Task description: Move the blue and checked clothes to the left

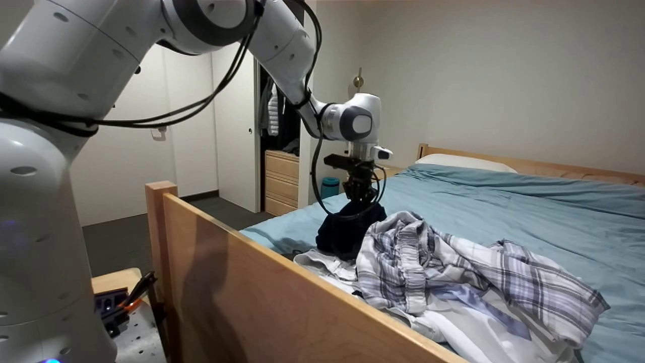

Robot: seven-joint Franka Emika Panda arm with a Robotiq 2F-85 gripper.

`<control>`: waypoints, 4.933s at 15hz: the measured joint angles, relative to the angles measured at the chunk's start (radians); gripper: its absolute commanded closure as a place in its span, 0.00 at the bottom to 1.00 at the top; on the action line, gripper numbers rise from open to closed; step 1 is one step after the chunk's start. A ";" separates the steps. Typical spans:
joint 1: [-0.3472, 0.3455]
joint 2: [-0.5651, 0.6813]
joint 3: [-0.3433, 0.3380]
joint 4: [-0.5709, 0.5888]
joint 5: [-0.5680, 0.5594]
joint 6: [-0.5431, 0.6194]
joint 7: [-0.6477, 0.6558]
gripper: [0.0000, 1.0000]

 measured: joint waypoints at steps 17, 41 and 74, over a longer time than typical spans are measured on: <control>0.282 -0.096 0.186 0.204 -0.193 -0.407 -0.349 0.92; 0.225 0.152 0.153 0.390 -0.331 -0.373 -0.806 0.92; 0.098 0.075 0.133 0.395 0.026 -0.485 -0.541 0.00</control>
